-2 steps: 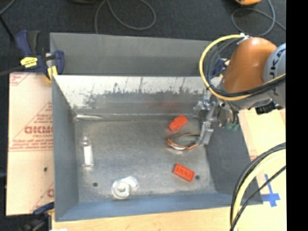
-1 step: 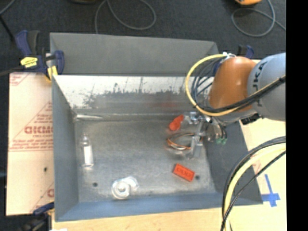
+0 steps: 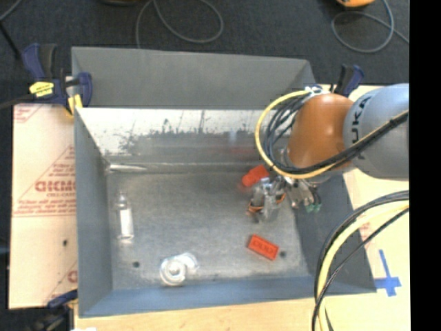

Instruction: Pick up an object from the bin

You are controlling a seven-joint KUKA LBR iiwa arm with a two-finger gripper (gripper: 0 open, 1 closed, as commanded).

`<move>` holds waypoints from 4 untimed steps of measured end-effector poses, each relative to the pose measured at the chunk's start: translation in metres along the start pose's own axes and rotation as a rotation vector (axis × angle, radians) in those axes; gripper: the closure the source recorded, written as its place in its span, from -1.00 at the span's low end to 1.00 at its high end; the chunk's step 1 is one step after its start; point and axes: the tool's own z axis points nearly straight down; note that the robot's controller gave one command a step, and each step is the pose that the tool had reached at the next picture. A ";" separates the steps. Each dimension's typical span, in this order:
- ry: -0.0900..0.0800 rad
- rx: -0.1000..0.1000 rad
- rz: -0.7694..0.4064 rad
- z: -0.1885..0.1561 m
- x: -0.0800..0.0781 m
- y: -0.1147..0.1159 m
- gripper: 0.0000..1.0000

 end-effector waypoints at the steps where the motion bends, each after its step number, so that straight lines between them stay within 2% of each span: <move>1: 0.001 0.000 -0.001 0.000 0.000 0.000 -1.00; 2: 0.000 0.001 -0.002 0.000 0.000 0.000 1.00; 3: 0.000 0.001 -0.002 0.000 0.000 0.000 1.00; 4: -0.006 0.004 0.026 -0.144 0.004 0.006 1.00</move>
Offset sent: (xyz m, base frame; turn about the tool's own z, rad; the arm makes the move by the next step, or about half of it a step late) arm 0.0000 0.0000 0.0000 0.0000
